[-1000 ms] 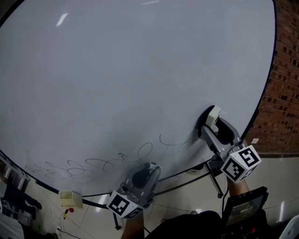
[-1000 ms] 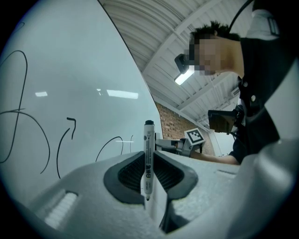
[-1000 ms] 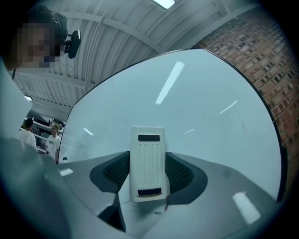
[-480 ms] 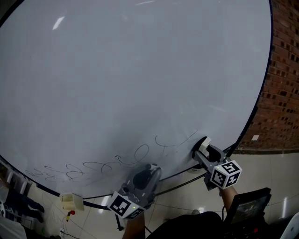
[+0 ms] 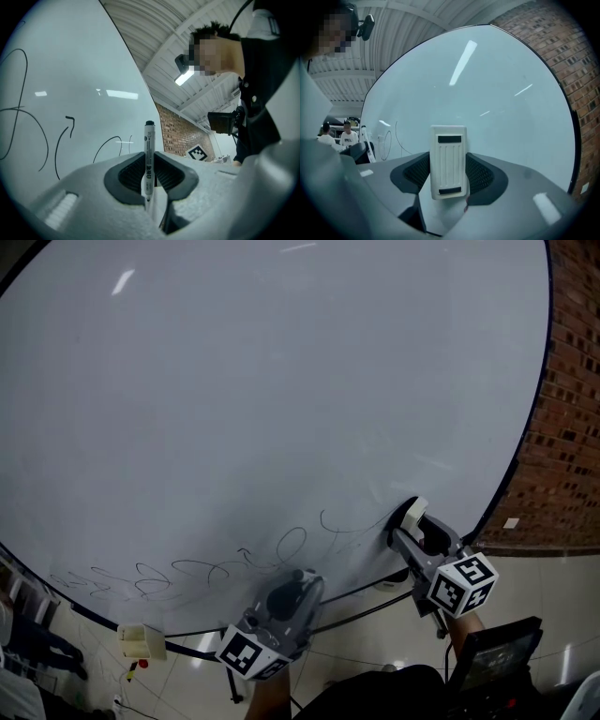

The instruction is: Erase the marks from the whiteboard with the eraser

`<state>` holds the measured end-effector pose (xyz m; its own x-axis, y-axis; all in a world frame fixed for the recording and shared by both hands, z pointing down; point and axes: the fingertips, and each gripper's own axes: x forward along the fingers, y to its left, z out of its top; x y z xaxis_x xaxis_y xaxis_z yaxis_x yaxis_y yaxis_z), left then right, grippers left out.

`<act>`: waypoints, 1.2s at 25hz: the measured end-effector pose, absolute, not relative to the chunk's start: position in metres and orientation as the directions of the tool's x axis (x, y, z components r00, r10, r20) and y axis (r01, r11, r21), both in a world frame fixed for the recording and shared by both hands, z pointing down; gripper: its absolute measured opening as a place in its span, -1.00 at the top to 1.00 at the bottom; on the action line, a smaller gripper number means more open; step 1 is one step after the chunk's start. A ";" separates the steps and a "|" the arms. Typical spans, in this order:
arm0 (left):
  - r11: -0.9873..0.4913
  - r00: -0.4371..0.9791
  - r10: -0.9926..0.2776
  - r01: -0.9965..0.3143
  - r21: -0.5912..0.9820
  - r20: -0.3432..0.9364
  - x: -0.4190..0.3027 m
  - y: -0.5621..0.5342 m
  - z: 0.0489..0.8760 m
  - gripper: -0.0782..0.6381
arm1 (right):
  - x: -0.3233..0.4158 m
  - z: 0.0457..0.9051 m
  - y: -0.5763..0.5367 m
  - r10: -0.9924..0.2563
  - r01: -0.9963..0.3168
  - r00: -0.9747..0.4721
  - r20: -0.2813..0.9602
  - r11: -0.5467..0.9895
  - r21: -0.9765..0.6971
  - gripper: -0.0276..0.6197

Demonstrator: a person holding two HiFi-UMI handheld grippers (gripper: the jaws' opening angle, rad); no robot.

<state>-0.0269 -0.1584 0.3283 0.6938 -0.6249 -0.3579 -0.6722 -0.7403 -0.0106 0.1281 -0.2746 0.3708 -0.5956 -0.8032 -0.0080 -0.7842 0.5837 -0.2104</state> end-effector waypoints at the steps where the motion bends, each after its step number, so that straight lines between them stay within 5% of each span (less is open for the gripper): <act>1: -0.738 0.690 -0.626 -0.675 -0.008 -0.363 -0.029 -0.158 0.328 0.62 | 0.126 0.357 -0.273 -0.801 -0.782 -0.598 -0.022 0.590 -0.201 0.18; 8: -0.729 0.673 -0.637 -0.684 0.011 -0.376 -0.043 -0.156 0.331 0.62 | 0.120 0.244 -0.267 -0.774 -0.763 -0.602 -0.194 0.630 -0.144 0.18; 13: -0.734 0.679 -0.634 -0.679 0.013 -0.370 -0.045 -0.157 0.332 0.62 | 0.120 0.237 -0.266 -0.772 -0.766 -0.593 -0.231 0.629 -0.134 0.18; 30: -0.783 0.740 -0.593 -0.622 0.013 -0.316 -0.051 -0.142 0.345 0.62 | 0.122 0.449 -0.275 -0.834 -0.818 -0.544 0.091 0.504 -0.277 0.18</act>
<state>-0.0506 -0.1424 0.3452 0.7404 -0.5931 -0.3164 -0.6218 -0.7831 0.0130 0.1219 -0.2753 0.4487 -0.5445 -0.8339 0.0905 -0.8180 0.5040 -0.2774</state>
